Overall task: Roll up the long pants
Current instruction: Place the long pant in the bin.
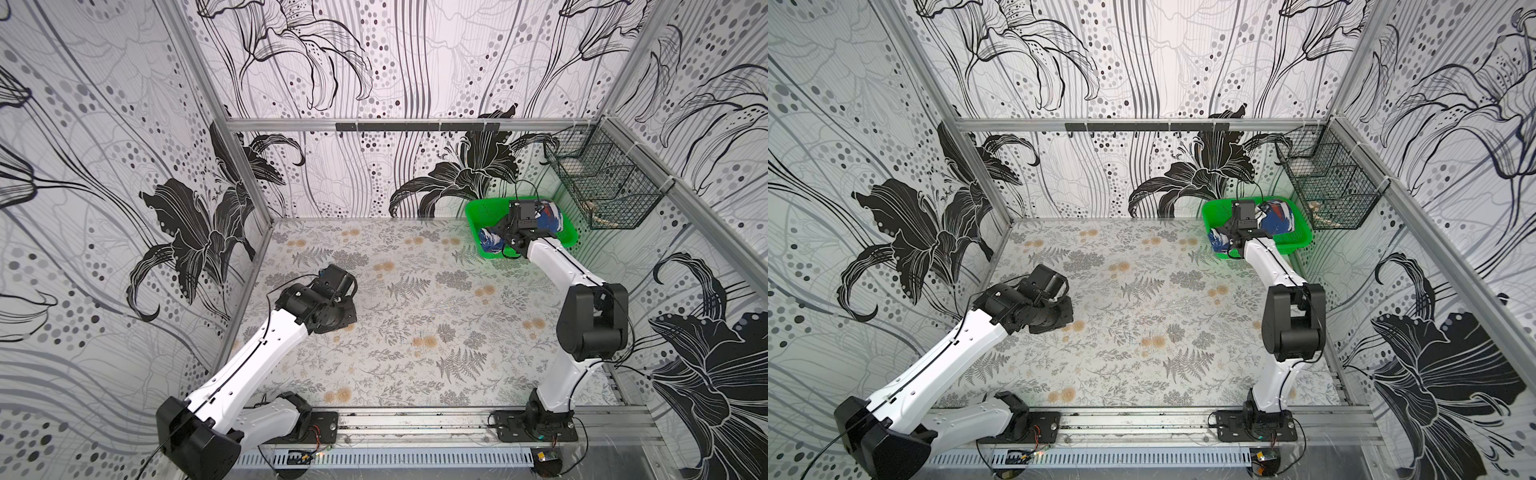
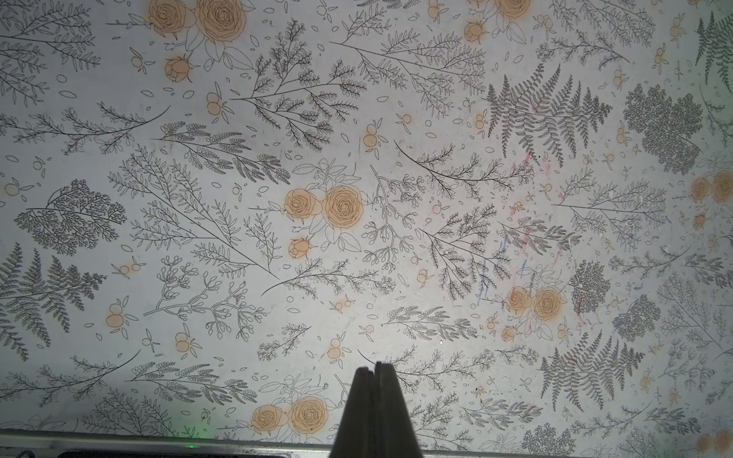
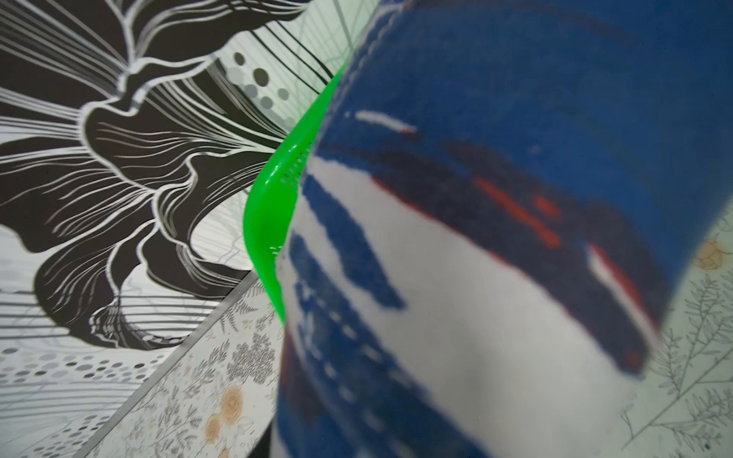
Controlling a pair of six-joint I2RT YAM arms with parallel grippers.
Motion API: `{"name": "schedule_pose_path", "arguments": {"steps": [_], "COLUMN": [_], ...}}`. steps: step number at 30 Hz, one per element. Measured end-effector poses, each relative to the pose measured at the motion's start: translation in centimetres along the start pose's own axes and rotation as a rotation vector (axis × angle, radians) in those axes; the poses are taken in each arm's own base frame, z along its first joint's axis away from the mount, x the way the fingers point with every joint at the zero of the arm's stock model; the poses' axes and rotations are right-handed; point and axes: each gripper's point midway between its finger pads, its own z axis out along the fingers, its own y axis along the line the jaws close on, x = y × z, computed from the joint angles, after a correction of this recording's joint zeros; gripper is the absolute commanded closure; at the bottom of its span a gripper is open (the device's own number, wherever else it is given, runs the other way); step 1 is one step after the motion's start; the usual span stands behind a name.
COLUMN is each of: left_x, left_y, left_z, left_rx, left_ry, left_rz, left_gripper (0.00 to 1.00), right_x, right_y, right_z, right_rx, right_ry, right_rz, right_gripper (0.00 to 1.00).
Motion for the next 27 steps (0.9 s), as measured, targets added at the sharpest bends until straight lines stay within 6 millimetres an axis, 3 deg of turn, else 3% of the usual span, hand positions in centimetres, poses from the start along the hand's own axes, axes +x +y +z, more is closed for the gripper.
{"name": "schedule_pose_path", "arguments": {"steps": [4, 13, 17, 22, 27], "left_x": [0.2, 0.2, 0.2, 0.4, 0.6], "left_y": [-0.1, -0.2, -0.2, -0.2, -0.2], "left_z": [0.0, 0.0, 0.4, 1.2, 2.2], "left_rx": [0.017, 0.021, 0.009, -0.016, -0.043], "left_ry": [0.000, 0.001, 0.013, 0.037, 0.063], "left_rz": [-0.006, -0.017, -0.020, -0.018, -0.014], "left_gripper": [1.00, 1.00, 1.00, 1.00, 1.00], "right_x": [-0.7, -3.9, -4.7, -4.0, -2.8], "right_y": [-1.0, 1.9, 2.1, 0.7, -0.8], "right_z": [2.7, 6.7, 8.9, 11.7, 13.1], "right_rx": [0.013, -0.056, -0.061, -0.033, 0.012], "right_ry": [0.006, -0.042, -0.053, -0.035, -0.009], "right_rz": [0.020, 0.030, 0.039, 0.044, 0.041], "right_gripper": [1.00, 1.00, 1.00, 1.00, 1.00]}}
